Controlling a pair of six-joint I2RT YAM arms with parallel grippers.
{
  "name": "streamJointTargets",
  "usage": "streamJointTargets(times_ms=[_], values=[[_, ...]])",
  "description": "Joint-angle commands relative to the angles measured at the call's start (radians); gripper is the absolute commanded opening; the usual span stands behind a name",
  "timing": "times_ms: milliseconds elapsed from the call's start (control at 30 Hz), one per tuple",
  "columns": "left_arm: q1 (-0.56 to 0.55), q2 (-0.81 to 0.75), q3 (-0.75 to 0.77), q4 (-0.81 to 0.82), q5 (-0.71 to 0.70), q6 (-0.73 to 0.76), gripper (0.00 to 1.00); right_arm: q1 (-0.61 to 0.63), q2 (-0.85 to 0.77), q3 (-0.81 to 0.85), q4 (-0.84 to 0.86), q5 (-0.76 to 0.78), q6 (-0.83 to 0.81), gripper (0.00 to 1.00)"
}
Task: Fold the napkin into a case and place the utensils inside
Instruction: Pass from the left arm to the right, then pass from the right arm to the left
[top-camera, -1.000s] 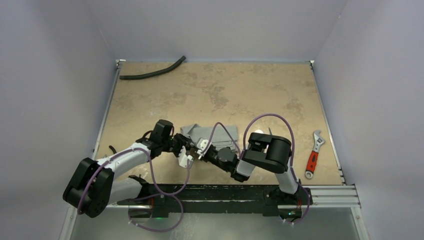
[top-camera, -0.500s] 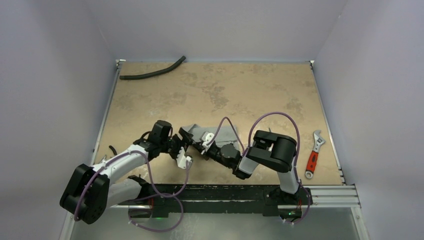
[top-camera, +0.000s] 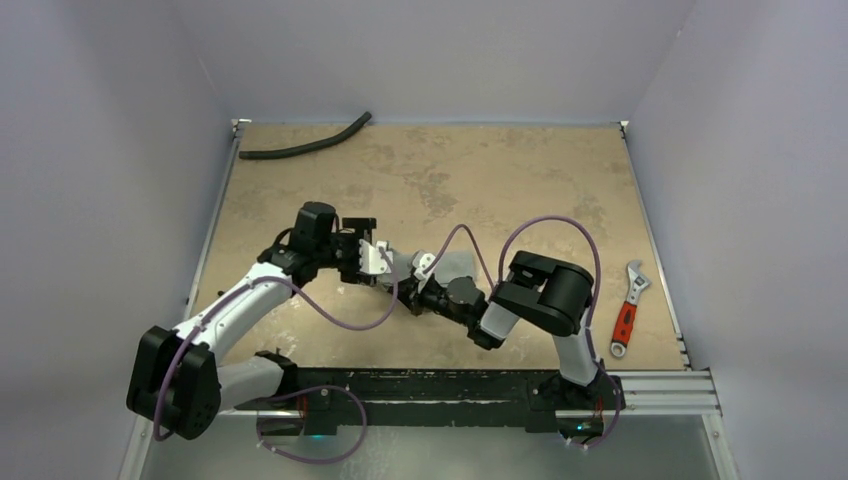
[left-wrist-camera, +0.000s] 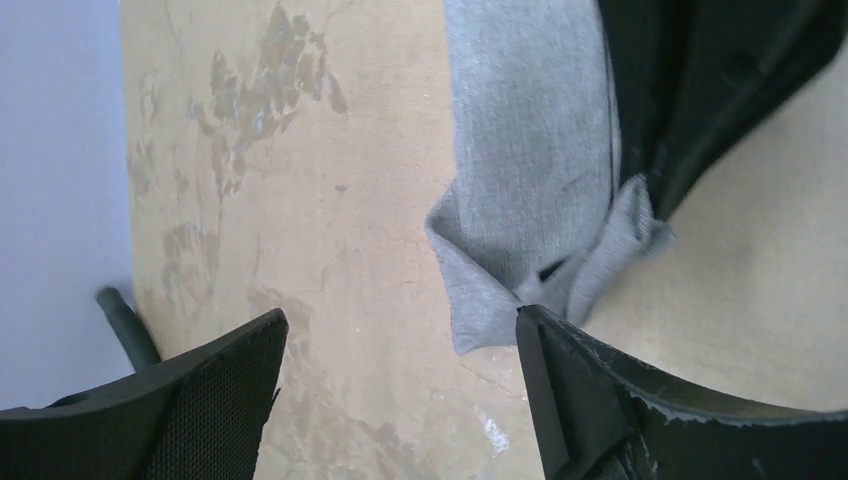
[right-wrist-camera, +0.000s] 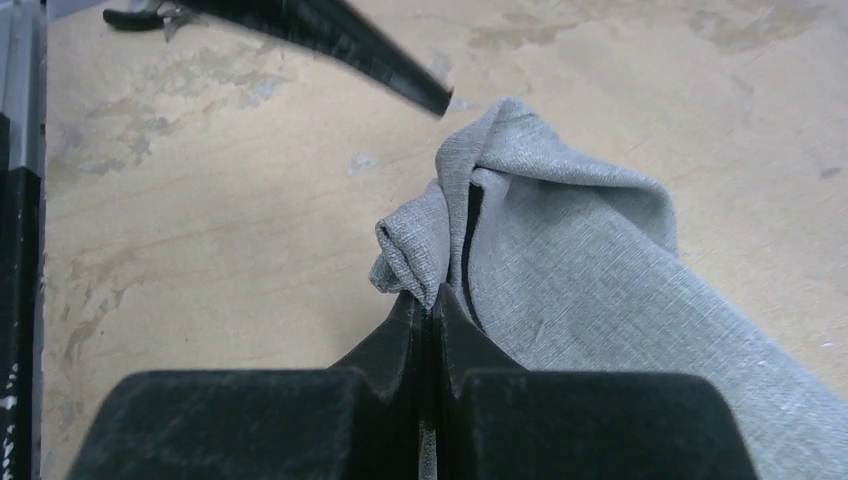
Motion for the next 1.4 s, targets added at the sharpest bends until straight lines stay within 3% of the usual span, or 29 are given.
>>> streamJointTargets(times_ms=[0, 133, 233, 267, 433, 567, 700, 733, 833, 900, 1000, 1267, 1300, 1367], values=[[0.017, 0.028, 0.049, 0.045, -0.016, -0.338, 0.88, -0.003, 0.035, 0.023, 0.258, -0.076, 0.030, 0.00], [0.018, 0.095, 0.054, 0.152, -0.057, -0.513, 0.96, -0.004, 0.069, 0.037, 0.209, -0.101, 0.041, 0.00], [0.016, 0.127, 0.041, 0.166, -0.037, -0.544, 0.99, -0.004, 0.089, 0.039, 0.202, -0.100, 0.057, 0.00], [0.014, 0.133, 0.028, 0.162, -0.031, -0.535, 0.97, -0.003, 0.092, 0.041, 0.199, -0.101, 0.060, 0.00], [0.005, 0.162, -0.021, 0.199, -0.040, -0.504, 0.72, -0.004, 0.097, 0.065, 0.166, -0.112, 0.076, 0.00], [-0.048, 0.177, -0.016, 0.185, -0.036, -0.514, 0.72, -0.003, 0.100, 0.076, 0.159, -0.115, 0.084, 0.00], [-0.081, 0.195, -0.063, 0.276, -0.131, -0.527, 0.74, -0.004, 0.107, 0.074, 0.165, -0.125, 0.096, 0.00], [-0.082, 0.199, -0.069, 0.308, -0.155, -0.535, 0.72, -0.003, 0.108, 0.074, 0.166, -0.128, 0.099, 0.00], [-0.081, 0.206, -0.077, 0.372, -0.237, -0.578, 0.46, -0.004, 0.116, 0.071, 0.172, -0.138, 0.105, 0.00], [-0.081, 0.210, -0.082, 0.403, -0.271, -0.598, 0.36, -0.005, 0.123, 0.066, 0.178, -0.141, 0.110, 0.00], [-0.081, 0.219, -0.087, 0.395, -0.241, -0.608, 0.38, -0.004, 0.135, 0.067, 0.187, -0.150, 0.124, 0.00], [-0.086, 0.225, -0.073, 0.312, -0.188, -0.622, 0.62, -0.015, 0.142, 0.067, 0.207, -0.144, 0.163, 0.00], [-0.085, 0.224, -0.079, 0.317, -0.201, -0.623, 0.62, -0.015, 0.146, 0.065, 0.222, -0.145, 0.174, 0.00], [-0.085, 0.225, -0.096, 0.360, -0.248, -0.631, 0.51, -0.017, 0.154, 0.068, 0.238, -0.154, 0.189, 0.00]])
